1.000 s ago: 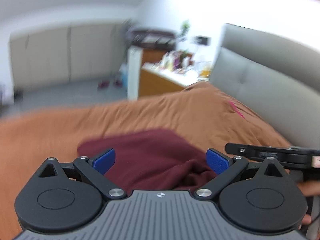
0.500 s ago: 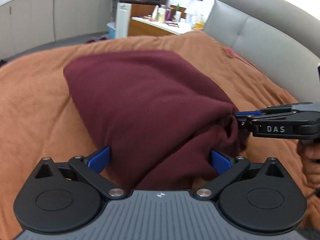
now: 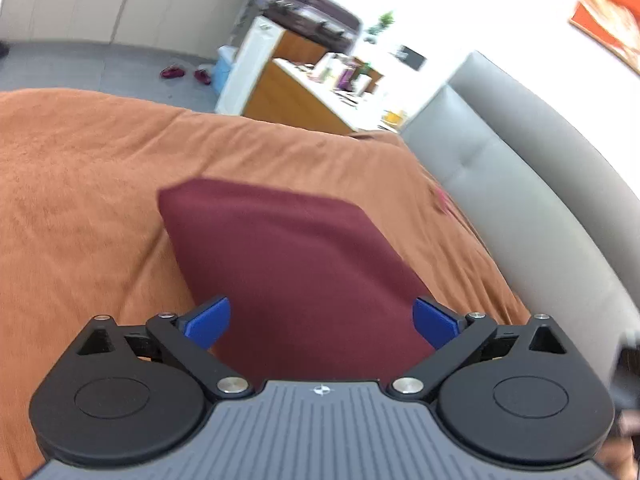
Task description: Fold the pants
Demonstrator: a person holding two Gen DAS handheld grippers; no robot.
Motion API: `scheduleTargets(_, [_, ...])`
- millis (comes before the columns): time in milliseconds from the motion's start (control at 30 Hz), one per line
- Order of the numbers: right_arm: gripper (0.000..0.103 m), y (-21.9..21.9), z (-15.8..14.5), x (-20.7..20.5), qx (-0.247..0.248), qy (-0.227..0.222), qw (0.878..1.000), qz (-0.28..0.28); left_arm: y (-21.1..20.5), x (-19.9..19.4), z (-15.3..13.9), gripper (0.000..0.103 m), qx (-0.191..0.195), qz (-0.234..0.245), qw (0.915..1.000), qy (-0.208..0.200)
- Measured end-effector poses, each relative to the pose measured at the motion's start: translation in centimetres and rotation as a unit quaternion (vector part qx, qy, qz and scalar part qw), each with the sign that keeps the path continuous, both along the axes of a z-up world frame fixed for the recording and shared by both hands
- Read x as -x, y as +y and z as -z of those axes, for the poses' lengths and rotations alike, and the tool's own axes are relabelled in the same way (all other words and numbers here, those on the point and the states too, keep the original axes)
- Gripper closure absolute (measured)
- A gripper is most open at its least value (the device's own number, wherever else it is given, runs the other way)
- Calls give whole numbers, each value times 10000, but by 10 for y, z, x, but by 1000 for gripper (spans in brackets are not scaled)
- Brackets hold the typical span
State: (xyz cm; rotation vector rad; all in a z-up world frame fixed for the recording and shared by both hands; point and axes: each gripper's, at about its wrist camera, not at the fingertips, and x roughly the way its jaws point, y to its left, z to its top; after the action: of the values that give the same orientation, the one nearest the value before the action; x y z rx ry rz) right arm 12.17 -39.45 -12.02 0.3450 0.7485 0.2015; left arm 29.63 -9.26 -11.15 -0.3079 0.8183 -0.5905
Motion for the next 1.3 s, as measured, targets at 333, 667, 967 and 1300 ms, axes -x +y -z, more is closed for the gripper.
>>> scheduleTargets(333, [42,31,9,-48,-1758,520,9803,741,-19,-120,53,0,-455,-61,9908,1274])
scheduleTargets(667, [103,39,9,-44,-1734,831,9784,762,-27,-116,72,0,-439,-423,9910,1196])
scheduleTargets(967, [79,35,12,16,-2696,619,9555,1030,-30,-111,73,0,-470,-563,9913,1093])
scheduleTargets(1300, [103,48,24,-8,-2864,741,9430,1527,-27,-111,69,0,-485,-393,9916,1130])
